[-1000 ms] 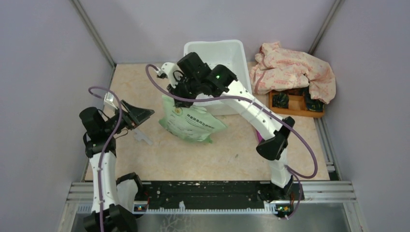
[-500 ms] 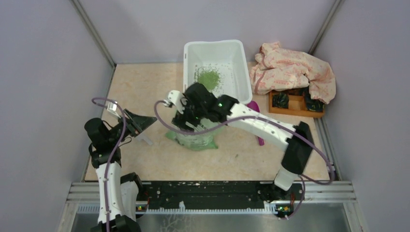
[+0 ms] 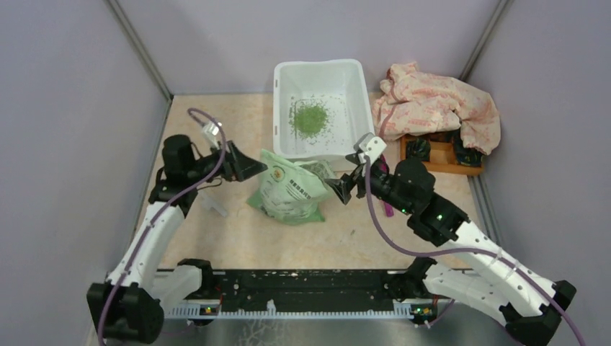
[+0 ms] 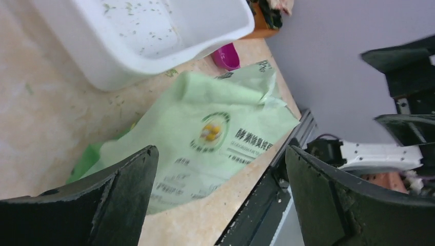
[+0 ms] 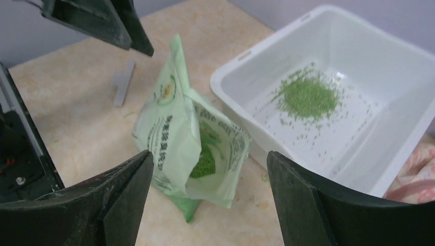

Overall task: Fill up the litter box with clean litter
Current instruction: Close the cat litter bag at the center of the board.

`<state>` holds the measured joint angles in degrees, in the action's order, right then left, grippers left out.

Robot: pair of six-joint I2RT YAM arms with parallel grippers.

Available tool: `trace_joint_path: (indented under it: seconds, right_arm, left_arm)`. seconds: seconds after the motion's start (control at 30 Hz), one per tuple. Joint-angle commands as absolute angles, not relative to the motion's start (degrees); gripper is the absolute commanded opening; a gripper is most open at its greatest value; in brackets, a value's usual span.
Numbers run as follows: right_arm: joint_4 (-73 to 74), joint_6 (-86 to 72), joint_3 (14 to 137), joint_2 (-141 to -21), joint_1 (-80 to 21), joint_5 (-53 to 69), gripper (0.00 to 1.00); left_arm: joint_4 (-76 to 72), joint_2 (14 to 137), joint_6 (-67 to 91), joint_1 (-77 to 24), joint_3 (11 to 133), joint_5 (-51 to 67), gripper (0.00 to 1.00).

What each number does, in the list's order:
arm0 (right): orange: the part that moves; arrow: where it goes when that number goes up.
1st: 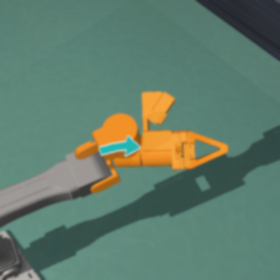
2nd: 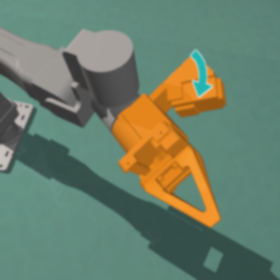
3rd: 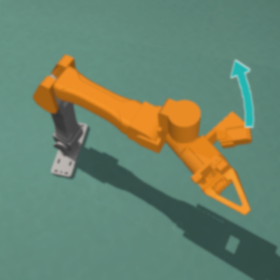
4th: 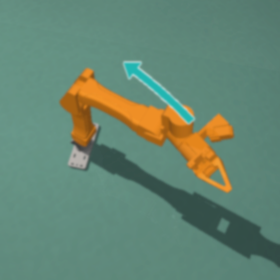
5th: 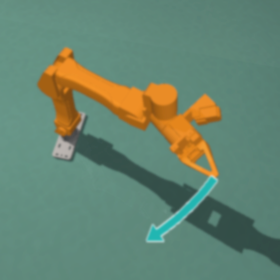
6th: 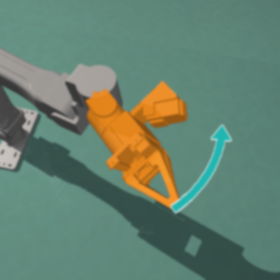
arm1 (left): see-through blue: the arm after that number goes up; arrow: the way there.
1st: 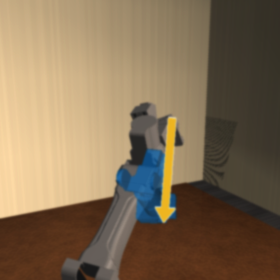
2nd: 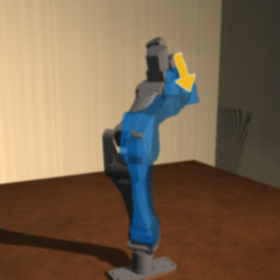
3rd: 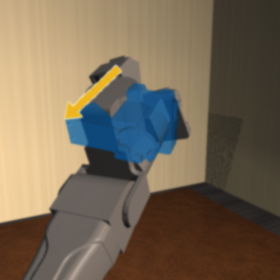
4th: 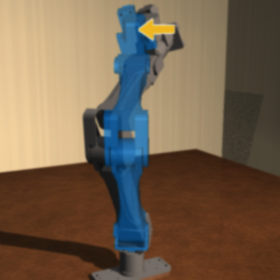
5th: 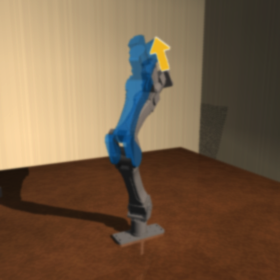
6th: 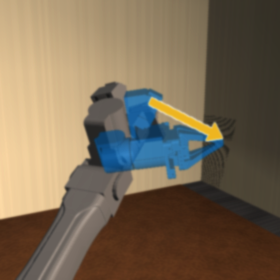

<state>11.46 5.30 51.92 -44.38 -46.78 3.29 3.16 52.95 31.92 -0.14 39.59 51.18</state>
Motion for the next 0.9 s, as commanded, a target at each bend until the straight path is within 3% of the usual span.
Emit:
trace_joint_path:
  seconds: [0.0, 0.33, 0.7, 0.87]
  right_arm:
    - [10.18, -0.95, 45.7, -44.94, -44.47, 3.59, 0.81]
    - [-7.1, -12.89, 28.87, -39.81, -36.4, 8.2, 0.8]
    - [-22.06, -13.21, 22.47, -47.44, -36.39, 19.93, 0.78]
    - [-25.65, -13.27, 20.91, -49.13, -36.39, 19.95, 0.76]
  left_arm:
    - [16.84, 59.59, 12.1, -12.7, 50.97, 35.48, 0.99]
    - [21.0, 60.11, 0.56, -13.07, 53.92, 28.73, 0.99]
    - [18.1, 62.98, -4.0, -18.16, 54.29, 35.62, 0.97]
    - [19.69, 67.13, -5.89, -19.64, 56.53, 35.53, 0.87]
